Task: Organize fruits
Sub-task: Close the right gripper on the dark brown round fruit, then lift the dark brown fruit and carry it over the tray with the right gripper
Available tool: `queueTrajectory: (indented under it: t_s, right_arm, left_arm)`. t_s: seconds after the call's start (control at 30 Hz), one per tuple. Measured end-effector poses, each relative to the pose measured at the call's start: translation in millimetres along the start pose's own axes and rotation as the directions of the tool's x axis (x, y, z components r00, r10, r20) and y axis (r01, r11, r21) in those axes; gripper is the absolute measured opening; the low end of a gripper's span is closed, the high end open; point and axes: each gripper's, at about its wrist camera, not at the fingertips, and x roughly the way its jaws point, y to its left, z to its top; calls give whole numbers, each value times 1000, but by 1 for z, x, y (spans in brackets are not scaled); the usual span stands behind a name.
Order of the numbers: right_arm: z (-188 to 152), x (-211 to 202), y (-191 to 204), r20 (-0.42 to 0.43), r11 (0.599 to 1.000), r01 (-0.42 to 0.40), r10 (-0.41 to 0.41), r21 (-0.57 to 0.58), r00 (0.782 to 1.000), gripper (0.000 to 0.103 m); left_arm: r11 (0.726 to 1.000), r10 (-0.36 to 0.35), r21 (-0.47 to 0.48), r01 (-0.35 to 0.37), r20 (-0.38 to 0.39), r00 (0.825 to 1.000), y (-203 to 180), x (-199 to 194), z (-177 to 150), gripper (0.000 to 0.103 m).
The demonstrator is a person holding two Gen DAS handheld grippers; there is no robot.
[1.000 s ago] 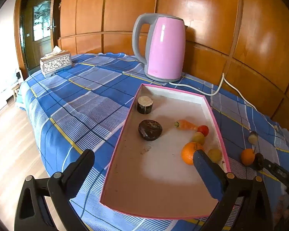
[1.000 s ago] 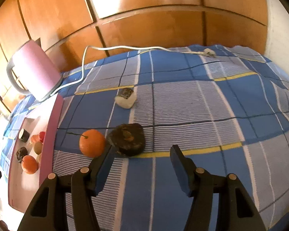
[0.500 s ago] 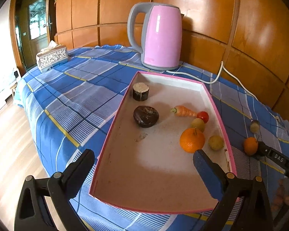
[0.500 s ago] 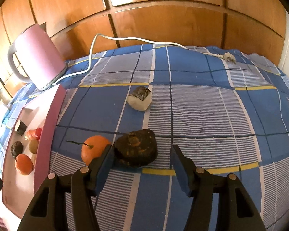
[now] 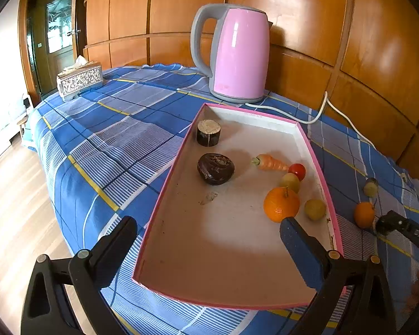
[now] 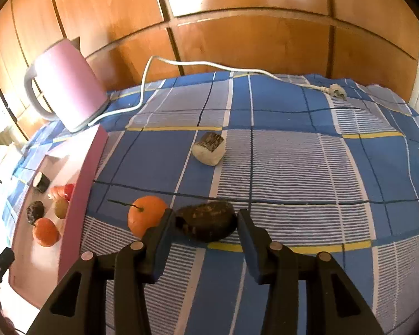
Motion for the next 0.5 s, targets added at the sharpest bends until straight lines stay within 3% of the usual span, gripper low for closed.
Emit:
queueTrajectory:
  t_s: [0.27, 0.5]
  right_arm:
    - [-5, -31, 22, 33, 992, -89, 92, -84, 995, 44]
    - [-11, -40, 72, -9, 949, -230, 234, -218, 972, 44]
  left_arm:
    - [1000, 10, -12, -10, 1, 1000, 5, 0, 3, 103]
    - [999, 15, -31, -15, 4, 1000, 12, 1, 7, 103]
